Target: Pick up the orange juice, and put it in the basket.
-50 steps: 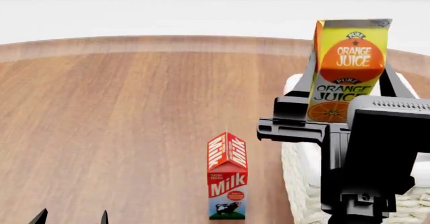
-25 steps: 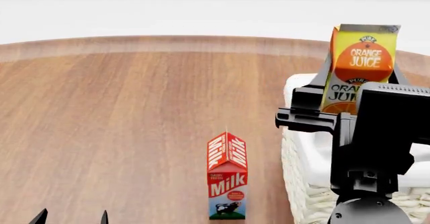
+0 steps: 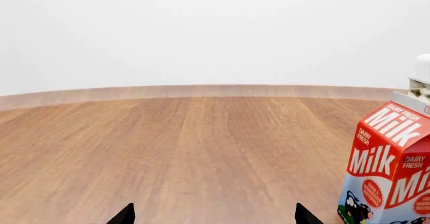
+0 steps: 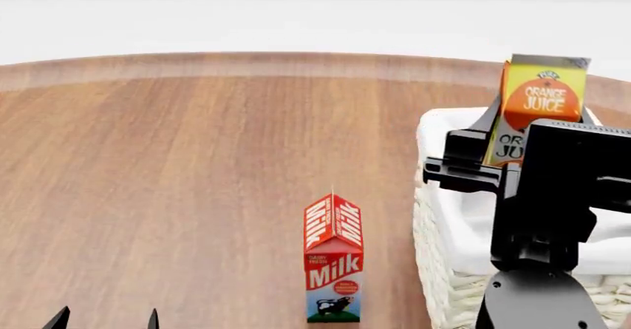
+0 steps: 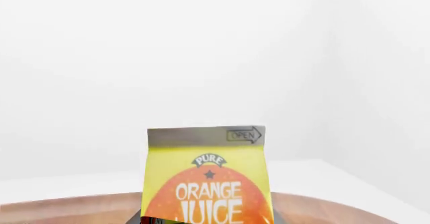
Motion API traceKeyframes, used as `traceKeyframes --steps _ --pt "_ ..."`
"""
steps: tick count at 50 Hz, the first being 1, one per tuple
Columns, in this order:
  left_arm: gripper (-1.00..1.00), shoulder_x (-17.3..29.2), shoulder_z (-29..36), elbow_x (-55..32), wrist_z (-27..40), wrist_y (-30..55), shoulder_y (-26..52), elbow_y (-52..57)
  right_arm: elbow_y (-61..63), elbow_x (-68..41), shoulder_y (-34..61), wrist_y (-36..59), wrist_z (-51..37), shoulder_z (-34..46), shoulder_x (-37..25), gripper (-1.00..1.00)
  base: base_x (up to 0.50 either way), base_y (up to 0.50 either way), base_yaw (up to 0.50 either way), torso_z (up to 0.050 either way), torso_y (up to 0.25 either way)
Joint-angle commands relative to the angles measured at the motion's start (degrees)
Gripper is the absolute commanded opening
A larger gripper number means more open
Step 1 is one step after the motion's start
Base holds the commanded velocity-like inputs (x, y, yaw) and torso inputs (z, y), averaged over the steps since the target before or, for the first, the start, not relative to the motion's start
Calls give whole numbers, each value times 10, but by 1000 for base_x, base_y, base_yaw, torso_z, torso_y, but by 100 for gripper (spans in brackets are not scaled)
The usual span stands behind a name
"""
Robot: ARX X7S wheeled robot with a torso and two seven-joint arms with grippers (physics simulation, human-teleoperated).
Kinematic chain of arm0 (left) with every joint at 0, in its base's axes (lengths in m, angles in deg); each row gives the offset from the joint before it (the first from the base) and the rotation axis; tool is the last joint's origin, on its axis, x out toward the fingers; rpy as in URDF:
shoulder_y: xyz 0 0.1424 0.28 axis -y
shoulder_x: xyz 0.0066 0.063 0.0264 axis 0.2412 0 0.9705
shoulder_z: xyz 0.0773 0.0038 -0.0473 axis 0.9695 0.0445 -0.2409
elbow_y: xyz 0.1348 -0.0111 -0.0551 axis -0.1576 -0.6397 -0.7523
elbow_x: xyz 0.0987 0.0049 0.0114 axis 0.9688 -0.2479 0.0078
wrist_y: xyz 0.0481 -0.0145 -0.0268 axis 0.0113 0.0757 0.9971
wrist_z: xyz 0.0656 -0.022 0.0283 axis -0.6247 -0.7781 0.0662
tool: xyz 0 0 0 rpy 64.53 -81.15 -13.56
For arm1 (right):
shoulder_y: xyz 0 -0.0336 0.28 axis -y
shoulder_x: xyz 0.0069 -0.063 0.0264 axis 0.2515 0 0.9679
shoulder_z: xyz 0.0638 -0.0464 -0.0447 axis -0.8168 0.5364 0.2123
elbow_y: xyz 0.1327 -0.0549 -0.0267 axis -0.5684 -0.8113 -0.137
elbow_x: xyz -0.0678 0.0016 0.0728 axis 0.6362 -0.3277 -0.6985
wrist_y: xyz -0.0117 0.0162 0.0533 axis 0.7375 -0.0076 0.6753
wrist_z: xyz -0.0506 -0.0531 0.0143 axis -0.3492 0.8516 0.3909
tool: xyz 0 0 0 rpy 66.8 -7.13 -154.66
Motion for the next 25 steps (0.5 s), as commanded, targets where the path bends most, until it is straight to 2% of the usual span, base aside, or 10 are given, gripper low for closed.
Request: traceKeyframes --steps 1,25 --pt "100 1 2 -1 1 -1 0 0 -43 37 15 -20 9 3 2 -100 0 0 0 0 0" --pt "100 3 5 -3 4 -2 1 -1 -136 54 45 -65 14 10 14 -100 0 0 0 0 1"
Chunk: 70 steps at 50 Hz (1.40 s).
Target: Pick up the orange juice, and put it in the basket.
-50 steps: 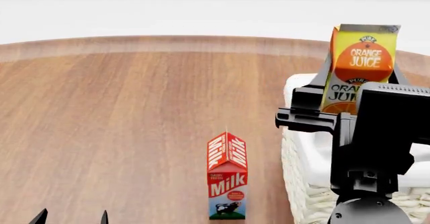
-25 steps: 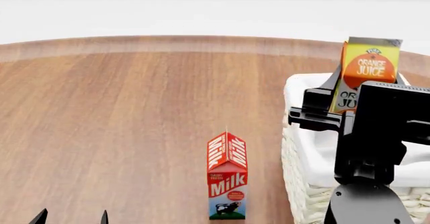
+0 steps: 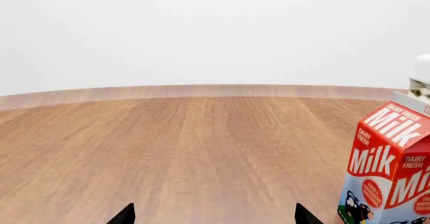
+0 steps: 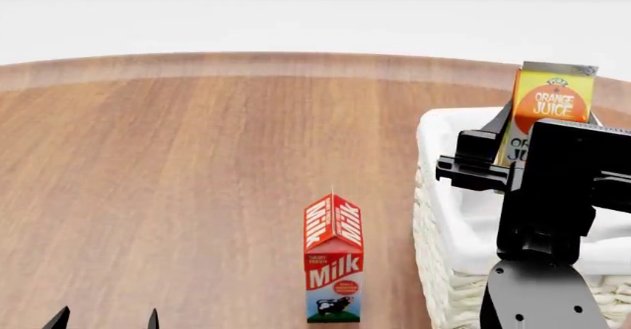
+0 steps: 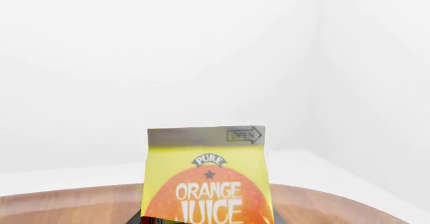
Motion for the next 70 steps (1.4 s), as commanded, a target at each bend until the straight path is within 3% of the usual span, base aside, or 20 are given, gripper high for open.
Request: traceKeyframes --steps 1,70 --pt "100 1 1 -1 1 -1 0 0 -43 35 22 -21 10 5 6 -100 0 0 0 0 0" --pt "100 7 10 -7 8 -4 3 -1 -324 83 106 -171 33 45 51 -100 0 0 0 0 1"
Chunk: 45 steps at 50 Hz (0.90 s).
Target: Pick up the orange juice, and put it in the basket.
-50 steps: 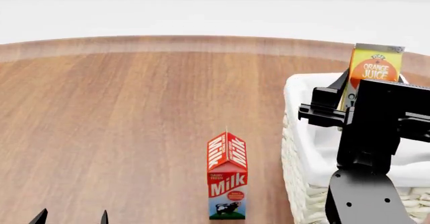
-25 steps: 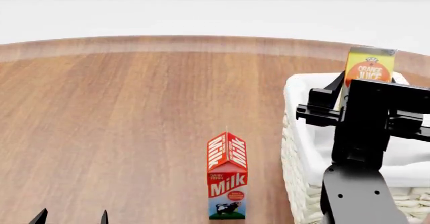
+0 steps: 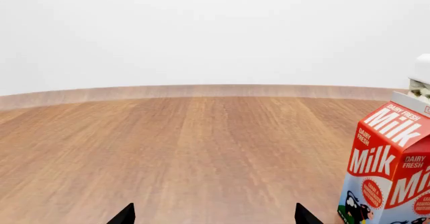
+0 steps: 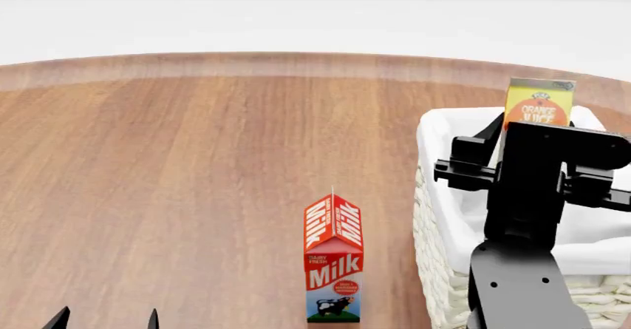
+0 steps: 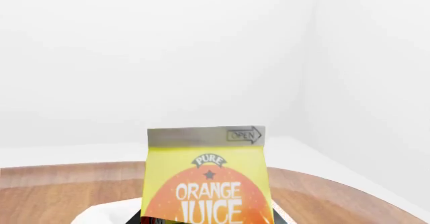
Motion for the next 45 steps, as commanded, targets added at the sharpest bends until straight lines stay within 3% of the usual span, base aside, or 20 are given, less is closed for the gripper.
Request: traceKeyframes --steps 1,35,36,45 --pt "100 1 1 -1 1 -1 0 0 -30 33 17 -18 6 6 6 -100 0 0 0 0 0" --pt "100 3 5 -4 4 -2 2 -1 -102 39 33 -58 5 10 13 -100 0 0 0 0 1" --pt "100 4 5 -4 4 -2 2 -1 -101 31 35 -50 11 7 13 100 0 0 0 0 0" --pt "100 4 6 -4 5 -2 2 -1 -103 30 38 -53 11 7 14 100 0 0 0 0 0"
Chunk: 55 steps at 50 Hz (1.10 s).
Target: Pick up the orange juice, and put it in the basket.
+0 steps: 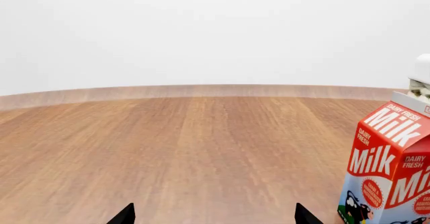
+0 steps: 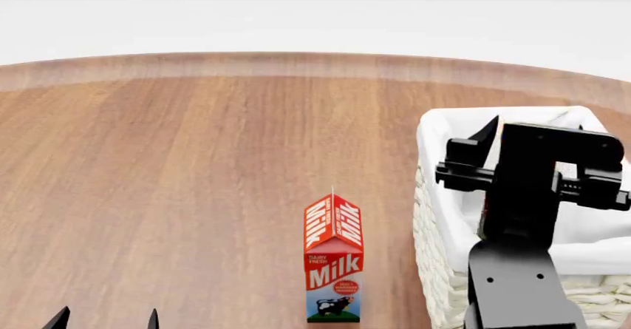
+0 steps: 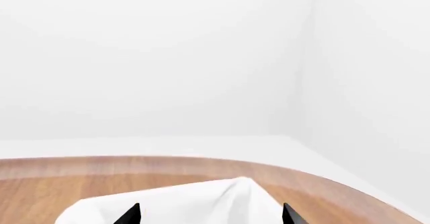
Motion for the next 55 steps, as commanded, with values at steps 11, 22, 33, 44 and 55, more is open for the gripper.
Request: traceKeyframes --steps 11,22,33,44,55 --pt "100 2 2 -2 2 -1 1 0 26 7 -6 14 -2 2 -3 100 0 0 0 0 0" --pt "100 2 4 -2 3 -1 1 0 129 -12 -57 34 -1 -4 -19 100 0 0 0 0 0" --pt "100 3 5 -3 4 -2 2 -1 217 -26 -93 60 -5 -8 -36 100 0 0 0 0 0" --pt "100 4 6 -4 5 -2 2 -1 304 -43 -122 87 -8 -10 -50 100 0 0 0 0 0" --pt "100 5 7 -5 6 -3 2 -1 421 -60 -156 127 -14 -10 -72 100 0 0 0 0 0"
